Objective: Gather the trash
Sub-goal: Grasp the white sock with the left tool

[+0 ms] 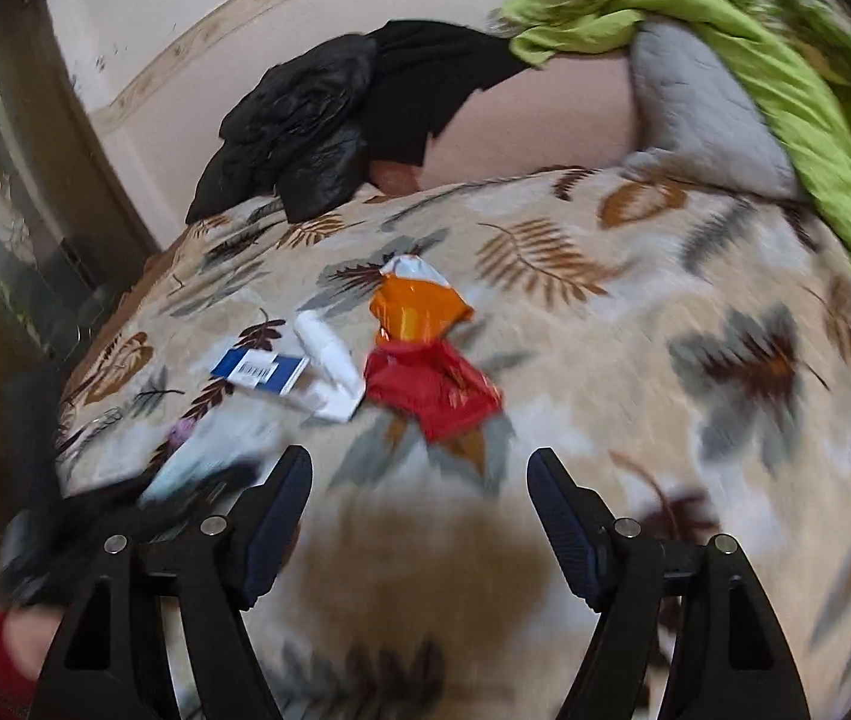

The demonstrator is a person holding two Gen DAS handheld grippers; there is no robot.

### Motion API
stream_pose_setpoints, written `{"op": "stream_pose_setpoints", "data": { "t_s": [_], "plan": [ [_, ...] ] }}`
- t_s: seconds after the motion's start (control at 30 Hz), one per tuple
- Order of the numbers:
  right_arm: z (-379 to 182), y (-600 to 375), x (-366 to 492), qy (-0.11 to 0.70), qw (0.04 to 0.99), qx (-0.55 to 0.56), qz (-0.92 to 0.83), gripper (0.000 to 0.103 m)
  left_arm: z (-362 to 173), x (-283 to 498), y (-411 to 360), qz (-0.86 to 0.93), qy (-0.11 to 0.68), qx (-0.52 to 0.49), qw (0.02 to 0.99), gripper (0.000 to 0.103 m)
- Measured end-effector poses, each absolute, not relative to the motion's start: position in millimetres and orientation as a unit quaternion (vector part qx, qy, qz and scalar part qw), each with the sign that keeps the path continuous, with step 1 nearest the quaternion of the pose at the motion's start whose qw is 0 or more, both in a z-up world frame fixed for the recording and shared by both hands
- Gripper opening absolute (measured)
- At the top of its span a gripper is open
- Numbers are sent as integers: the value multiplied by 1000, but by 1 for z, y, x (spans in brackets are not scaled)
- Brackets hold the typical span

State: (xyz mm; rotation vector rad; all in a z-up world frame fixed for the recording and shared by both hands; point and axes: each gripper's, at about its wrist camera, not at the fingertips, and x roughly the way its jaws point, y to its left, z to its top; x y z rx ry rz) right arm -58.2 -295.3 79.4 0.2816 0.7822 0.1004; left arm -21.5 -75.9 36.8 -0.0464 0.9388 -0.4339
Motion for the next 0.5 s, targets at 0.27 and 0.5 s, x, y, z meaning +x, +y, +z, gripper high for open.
{"op": "stream_pose_setpoints", "data": {
  "t_s": [0.27, 0.5],
  "plan": [
    [40, -329, 24, 399, 890, 217, 45, 78, 40, -51, -56, -190, 409, -18, 892, 21],
    [14, -309, 23, 437, 854, 256, 119, 78, 38, -47, -41, -187, 406, -26, 894, 21]
  ]
}}
